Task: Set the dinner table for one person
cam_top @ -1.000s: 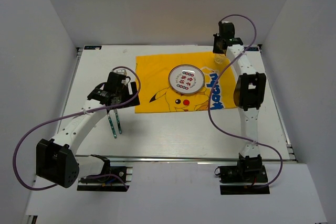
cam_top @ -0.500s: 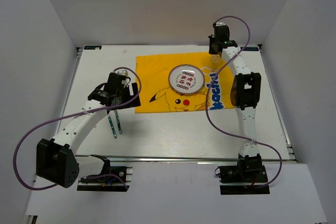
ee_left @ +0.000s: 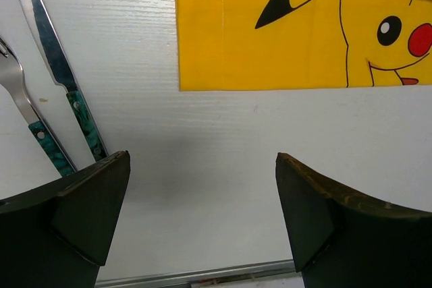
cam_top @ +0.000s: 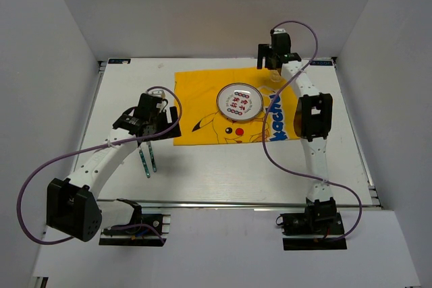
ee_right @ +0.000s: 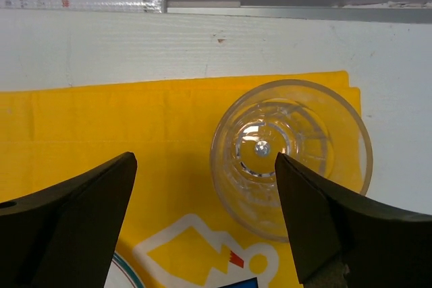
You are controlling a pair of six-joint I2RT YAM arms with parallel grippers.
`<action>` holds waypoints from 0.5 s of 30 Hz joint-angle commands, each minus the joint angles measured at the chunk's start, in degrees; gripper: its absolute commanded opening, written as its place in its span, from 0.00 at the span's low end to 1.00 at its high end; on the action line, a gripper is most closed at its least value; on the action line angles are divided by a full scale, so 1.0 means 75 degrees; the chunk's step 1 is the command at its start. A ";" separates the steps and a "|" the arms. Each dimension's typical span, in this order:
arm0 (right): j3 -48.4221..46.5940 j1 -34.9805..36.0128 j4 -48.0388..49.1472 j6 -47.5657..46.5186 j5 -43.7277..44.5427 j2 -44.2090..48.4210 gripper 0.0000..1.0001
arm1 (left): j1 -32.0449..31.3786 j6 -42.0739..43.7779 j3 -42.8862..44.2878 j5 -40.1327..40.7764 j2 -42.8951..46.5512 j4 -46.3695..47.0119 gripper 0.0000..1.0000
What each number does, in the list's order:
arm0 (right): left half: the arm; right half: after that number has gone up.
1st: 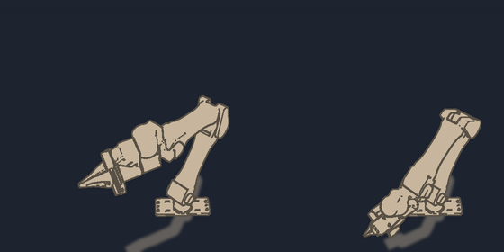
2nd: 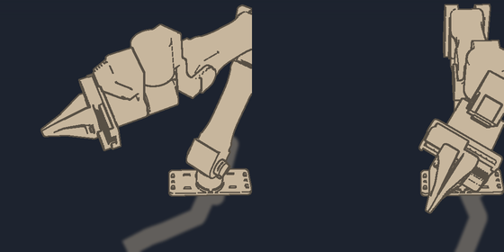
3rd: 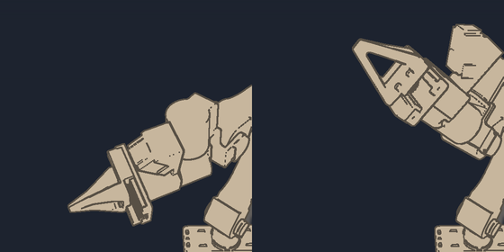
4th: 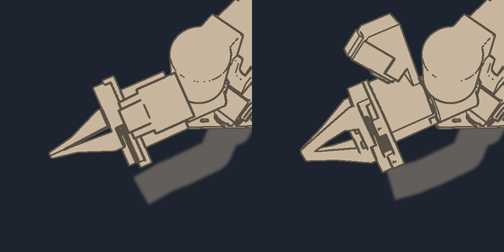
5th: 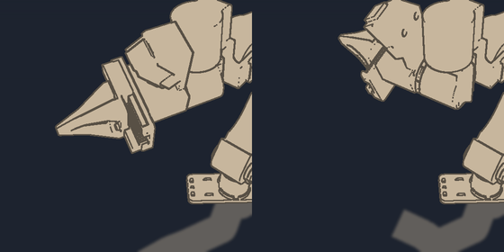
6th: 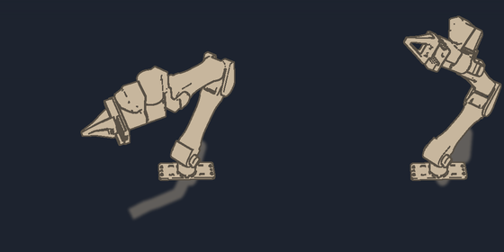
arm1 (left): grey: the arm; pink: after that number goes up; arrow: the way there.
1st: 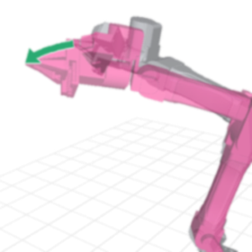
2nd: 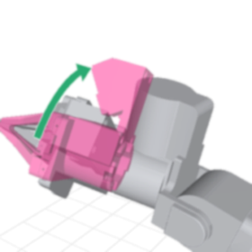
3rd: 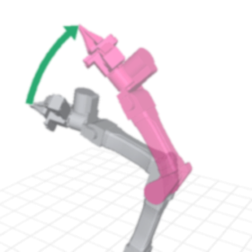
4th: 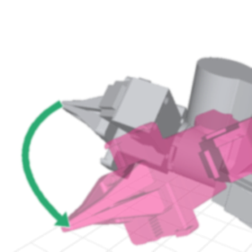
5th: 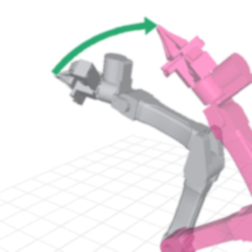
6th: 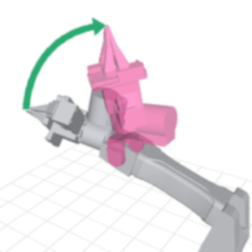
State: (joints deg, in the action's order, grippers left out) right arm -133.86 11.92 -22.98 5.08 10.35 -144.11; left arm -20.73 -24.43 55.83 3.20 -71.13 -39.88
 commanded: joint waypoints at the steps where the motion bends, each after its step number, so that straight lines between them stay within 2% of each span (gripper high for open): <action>1: -0.0596 0.0027 0.0428 0.0201 -0.0032 0.0955 0.89 | 0.0022 0.0011 -0.0050 0.0193 0.0226 0.0044 0.98; 3: -0.0609 0.0016 0.0392 0.0271 -0.0033 0.1319 0.89 | 0.0022 -0.0164 -0.0050 0.0497 0.0238 -0.0026 0.98; 6: -0.0177 0.0074 0.0218 0.0504 0.0131 0.2744 0.89 | 0.0092 -0.0492 -0.0027 0.1212 0.0180 -0.0237 0.98; 8: 0.0572 0.0121 0.0042 0.0716 0.0109 0.3415 0.89 | 0.0185 -0.0774 0.0055 0.1553 -0.0065 -0.0448 0.98; 9: 0.1399 0.0179 -0.0005 0.0903 0.0027 0.4172 0.89 | 0.0186 -0.0809 0.0079 0.1577 -0.0194 -0.0472 0.98; 15: 0.4063 0.0660 0.0005 0.1384 -0.0711 0.6576 0.89 | 0.0935 -0.1103 0.0313 0.1179 -0.1226 -0.0648 0.98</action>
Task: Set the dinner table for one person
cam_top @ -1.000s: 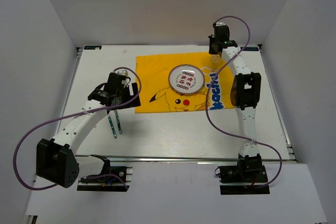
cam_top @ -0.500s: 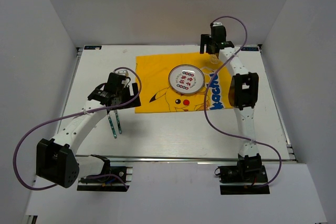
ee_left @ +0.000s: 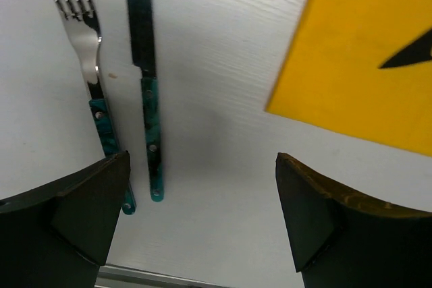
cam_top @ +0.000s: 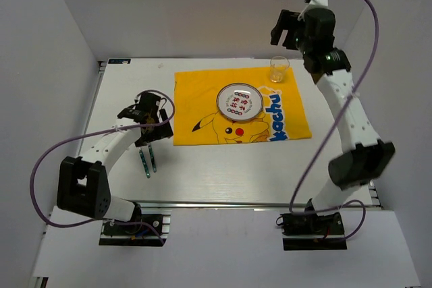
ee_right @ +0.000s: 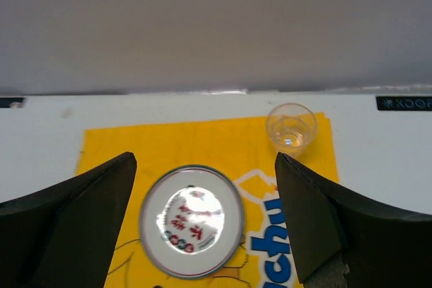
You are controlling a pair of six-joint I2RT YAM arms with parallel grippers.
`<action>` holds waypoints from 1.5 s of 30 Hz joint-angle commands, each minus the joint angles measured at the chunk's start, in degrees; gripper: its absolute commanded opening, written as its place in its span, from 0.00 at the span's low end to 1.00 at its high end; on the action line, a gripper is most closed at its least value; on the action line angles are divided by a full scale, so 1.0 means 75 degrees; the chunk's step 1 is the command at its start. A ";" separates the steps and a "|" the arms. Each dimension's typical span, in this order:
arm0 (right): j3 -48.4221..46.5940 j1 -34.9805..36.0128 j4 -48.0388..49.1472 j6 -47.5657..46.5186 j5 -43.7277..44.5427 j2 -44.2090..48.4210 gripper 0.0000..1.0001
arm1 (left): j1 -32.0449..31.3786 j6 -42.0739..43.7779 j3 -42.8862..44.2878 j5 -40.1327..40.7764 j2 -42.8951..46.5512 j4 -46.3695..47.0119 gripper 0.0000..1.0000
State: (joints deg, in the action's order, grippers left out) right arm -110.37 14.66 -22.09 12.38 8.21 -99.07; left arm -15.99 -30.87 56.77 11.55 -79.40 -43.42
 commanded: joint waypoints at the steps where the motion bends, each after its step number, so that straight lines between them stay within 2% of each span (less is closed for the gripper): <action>1: 0.1723 0.0516 0.0200 0.0504 -0.0531 0.0831 0.89 | 0.0385 -0.0150 0.0188 -0.0016 -0.0194 -0.0129 0.98; 5: 0.2900 0.0788 0.0461 0.0669 -0.0625 0.1945 0.89 | 0.0701 -0.0149 0.0270 -0.0203 -0.0662 -0.0059 0.95; 11: 0.3874 0.1151 0.0636 0.0892 -0.0895 0.3187 0.89 | 0.0854 -0.0044 0.0106 -0.0639 -0.0934 0.0164 0.90; 16: 0.3981 0.1292 0.0542 0.0845 -0.0942 0.3564 0.89 | 0.0854 -0.0032 0.0001 -0.0661 -0.1132 0.0129 0.86; 19: 0.4004 0.1362 0.0461 0.0810 -0.0930 0.3740 0.89 | 0.0854 -0.0044 0.0001 -0.0626 -0.1308 0.0094 0.78; 31: 0.4262 0.1514 0.0507 0.0693 -0.0989 0.4373 0.89 | 0.0854 -0.0091 -0.0117 -0.0696 -0.1999 0.0012 0.79; 34: 0.4262 0.1503 0.0542 0.0670 -0.1012 0.4466 0.89 | 0.0925 -0.0091 -0.0105 -0.0801 -0.2210 -0.0023 0.75; 38: 0.4192 0.1514 0.0542 0.0658 -0.1024 0.4630 0.89 | 0.0995 -0.0020 -0.0152 -0.1200 -0.2374 0.0117 0.60; 45: 0.4145 0.1480 0.0554 0.0634 -0.1223 0.4947 0.89 | 0.0995 0.0120 -0.0035 -0.1458 -0.2632 0.0152 0.28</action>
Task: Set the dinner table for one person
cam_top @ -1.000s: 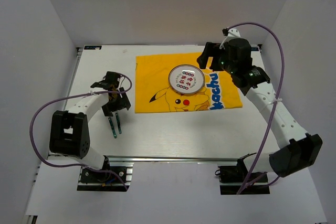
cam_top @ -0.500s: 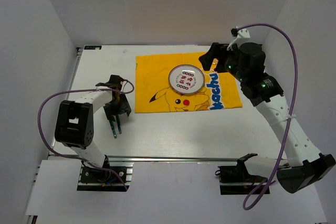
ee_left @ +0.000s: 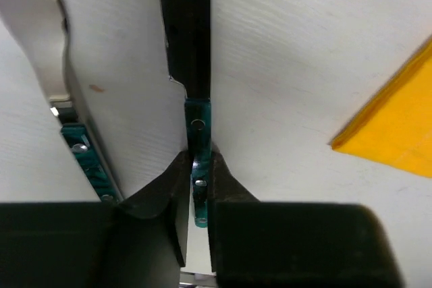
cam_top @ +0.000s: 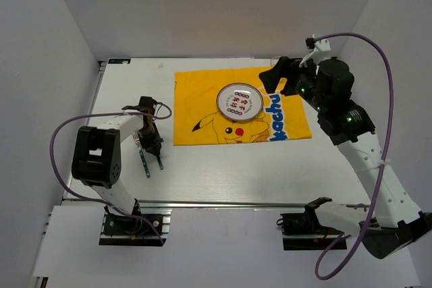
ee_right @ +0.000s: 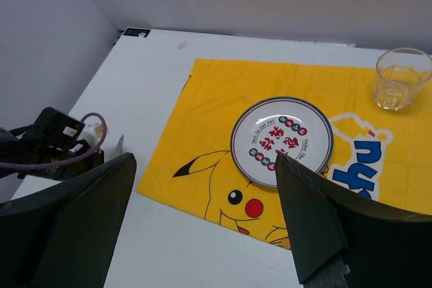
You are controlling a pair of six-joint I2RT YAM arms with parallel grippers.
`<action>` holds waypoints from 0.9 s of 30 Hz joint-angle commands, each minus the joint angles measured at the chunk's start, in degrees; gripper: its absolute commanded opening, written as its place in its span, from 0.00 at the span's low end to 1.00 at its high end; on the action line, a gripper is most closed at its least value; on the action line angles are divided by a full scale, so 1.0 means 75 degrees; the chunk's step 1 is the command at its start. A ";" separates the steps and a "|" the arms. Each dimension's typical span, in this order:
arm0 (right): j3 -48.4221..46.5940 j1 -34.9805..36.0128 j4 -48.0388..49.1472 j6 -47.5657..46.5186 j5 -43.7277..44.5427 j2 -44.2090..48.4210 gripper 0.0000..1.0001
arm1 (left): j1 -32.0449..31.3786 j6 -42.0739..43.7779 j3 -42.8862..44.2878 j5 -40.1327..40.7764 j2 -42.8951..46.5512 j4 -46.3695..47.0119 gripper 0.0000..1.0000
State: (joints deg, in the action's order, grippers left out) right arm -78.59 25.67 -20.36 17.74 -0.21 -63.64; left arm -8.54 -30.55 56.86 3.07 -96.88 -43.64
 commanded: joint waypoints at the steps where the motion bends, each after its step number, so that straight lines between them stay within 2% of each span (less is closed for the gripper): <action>1: -0.0080 0.0022 0.0336 -0.0068 -0.0101 0.0281 0.89 | 0.0001 0.0135 -0.0023 -0.0362 -0.0313 0.0205 0.16; 4: -0.0010 0.0034 0.0312 -0.0045 -0.0078 0.0422 0.89 | 0.0001 0.0322 0.0176 -0.0398 -0.0418 0.0170 0.00; 6: 0.0013 0.0022 0.0254 0.0014 -0.0054 0.0527 0.89 | 0.0001 0.0685 0.0339 -0.1085 -0.0442 0.0275 0.00; 10: 0.0060 0.0011 0.0172 0.0143 -0.0195 0.0844 0.89 | 0.0001 0.1013 0.0446 -0.1614 -0.0174 0.0544 0.00; 19: 0.0013 -0.0024 -0.0518 0.0236 -0.0101 0.1605 0.89 | -0.0210 0.0745 0.1604 -0.1989 0.1010 0.0498 0.00; 22: 0.0013 -0.0024 -0.0788 0.0248 -0.0008 0.1816 0.89 | -0.0350 0.0605 0.2014 -0.2388 0.1082 0.0592 0.00; 27: -0.0080 -0.0013 -0.1023 0.0272 0.0274 0.2039 0.89 | -0.0841 0.0278 0.2859 -0.3772 0.0462 0.0884 0.00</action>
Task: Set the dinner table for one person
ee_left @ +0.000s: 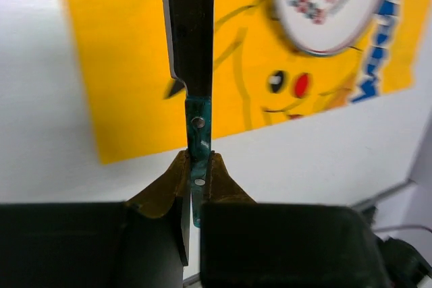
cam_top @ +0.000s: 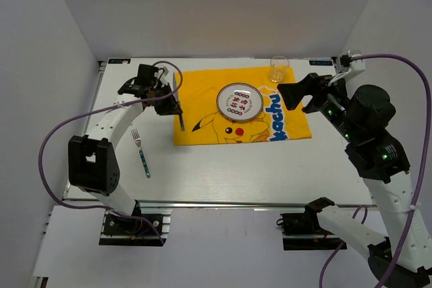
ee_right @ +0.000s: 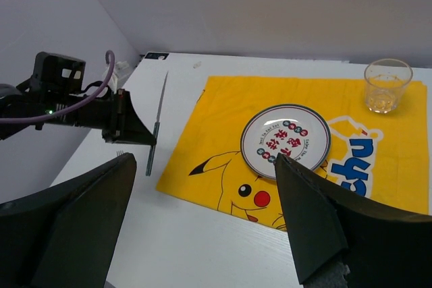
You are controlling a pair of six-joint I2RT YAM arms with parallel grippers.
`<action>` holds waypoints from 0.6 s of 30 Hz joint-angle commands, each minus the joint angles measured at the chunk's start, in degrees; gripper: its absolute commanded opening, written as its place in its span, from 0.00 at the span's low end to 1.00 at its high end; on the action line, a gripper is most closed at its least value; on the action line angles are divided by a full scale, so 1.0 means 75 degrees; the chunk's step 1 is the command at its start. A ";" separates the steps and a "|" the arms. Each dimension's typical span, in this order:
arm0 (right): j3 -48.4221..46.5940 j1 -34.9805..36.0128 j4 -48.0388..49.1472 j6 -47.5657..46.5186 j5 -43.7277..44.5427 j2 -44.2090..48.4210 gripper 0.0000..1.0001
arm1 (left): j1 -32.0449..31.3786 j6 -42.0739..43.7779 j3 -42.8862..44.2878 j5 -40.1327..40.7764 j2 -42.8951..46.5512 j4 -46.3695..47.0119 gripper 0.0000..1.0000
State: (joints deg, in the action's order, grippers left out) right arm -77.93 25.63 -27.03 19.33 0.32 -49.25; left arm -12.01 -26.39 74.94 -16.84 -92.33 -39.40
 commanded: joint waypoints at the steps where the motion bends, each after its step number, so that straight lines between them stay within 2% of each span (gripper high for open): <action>1: -0.0191 -0.0042 -0.0158 0.0047 0.0157 0.0145 0.89 | -0.0495 -0.0371 0.0589 -0.1280 -0.0262 0.0435 0.00; 6: -0.0507 -0.0019 -0.0462 0.0141 -0.0227 0.0192 0.89 | -0.1526 -0.1377 0.1562 -0.1856 -0.1151 0.1373 0.00; 11: -0.0707 -0.0019 -0.0837 0.0176 0.0166 0.0333 0.89 | -0.2720 -0.2164 0.2370 -0.1505 -0.1972 0.2123 0.00; 18: -0.1198 -0.0018 -0.1609 0.0047 0.0670 0.0450 0.89 | -0.3870 -0.3019 0.4079 -0.1083 -0.3519 0.2745 0.00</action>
State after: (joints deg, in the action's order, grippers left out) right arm -83.44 25.58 -36.62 20.34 2.26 -46.78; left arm -38.79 -44.95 100.51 -25.98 -117.93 -23.27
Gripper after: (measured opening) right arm 0.891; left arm 0.157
